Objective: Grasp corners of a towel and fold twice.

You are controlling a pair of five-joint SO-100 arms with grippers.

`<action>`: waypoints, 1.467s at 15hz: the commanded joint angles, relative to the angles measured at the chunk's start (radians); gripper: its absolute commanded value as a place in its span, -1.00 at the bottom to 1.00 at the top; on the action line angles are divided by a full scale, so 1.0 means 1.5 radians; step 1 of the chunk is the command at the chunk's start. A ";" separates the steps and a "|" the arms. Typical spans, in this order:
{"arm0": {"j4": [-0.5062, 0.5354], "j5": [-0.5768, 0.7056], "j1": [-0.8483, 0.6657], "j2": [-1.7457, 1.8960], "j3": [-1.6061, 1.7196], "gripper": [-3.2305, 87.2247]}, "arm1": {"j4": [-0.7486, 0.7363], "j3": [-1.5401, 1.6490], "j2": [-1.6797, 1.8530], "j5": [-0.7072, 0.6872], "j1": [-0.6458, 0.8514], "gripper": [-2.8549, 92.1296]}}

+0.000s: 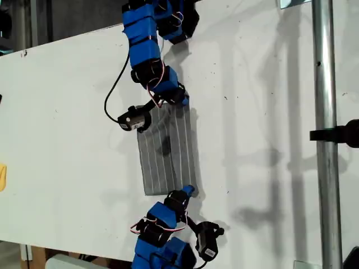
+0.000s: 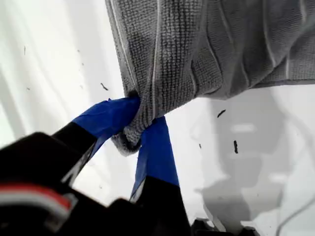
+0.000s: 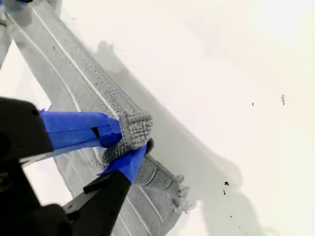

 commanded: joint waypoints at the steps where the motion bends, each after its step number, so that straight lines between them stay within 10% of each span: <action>1: 0.017 0.050 -0.100 0.084 0.030 -0.99 | -0.034 -0.006 0.029 -0.092 0.141 -0.94; 9: 0.057 0.376 -0.493 0.118 0.039 -0.99 | -0.154 -0.172 -0.147 -0.414 0.512 -0.94; 22: -0.223 0.225 -0.357 0.034 0.300 -0.90 | -0.250 0.061 -0.243 -0.313 0.428 -0.94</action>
